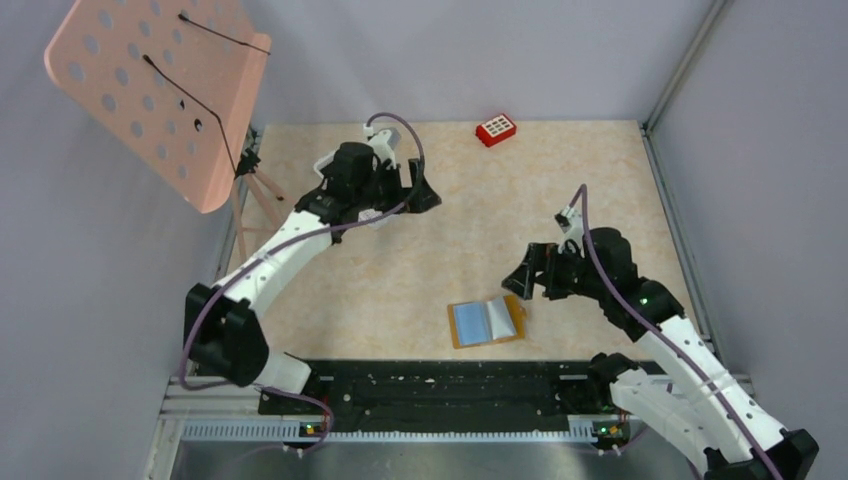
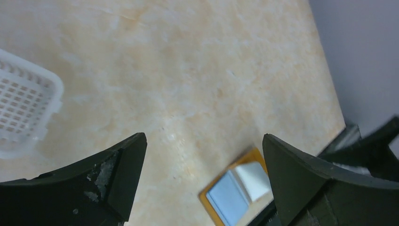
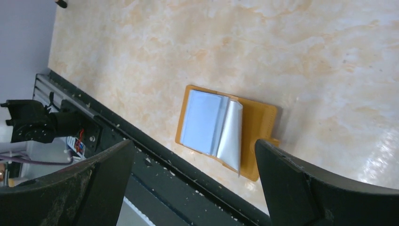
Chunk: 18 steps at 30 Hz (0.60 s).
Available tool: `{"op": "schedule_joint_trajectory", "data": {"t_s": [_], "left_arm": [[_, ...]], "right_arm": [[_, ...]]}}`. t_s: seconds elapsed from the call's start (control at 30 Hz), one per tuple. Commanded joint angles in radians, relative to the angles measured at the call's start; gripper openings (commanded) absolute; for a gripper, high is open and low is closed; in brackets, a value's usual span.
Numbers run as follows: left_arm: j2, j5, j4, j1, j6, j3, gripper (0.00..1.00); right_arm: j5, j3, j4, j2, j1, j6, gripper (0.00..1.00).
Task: Take the credit cards out of the card holder
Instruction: Reset both arms
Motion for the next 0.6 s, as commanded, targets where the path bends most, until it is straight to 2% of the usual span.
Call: {"op": "schedule_joint_trajectory", "data": {"t_s": [0.0, 0.23, 0.57], "left_arm": [[-0.207, 0.101, -0.012, -0.061, 0.035, -0.134, 0.99], [-0.499, 0.145, 0.057, -0.077, -0.018, -0.424, 0.99], [-0.692, 0.142, 0.08, -0.077, -0.078, -0.567, 0.99]], "right_arm": [[0.147, 0.078, -0.077, -0.07, -0.007, 0.028, 0.99], [0.22, 0.09, -0.082, -0.211, -0.006, 0.048, 0.99], [0.193, 0.05, -0.035, -0.325, -0.006, 0.127, 0.99]]}}
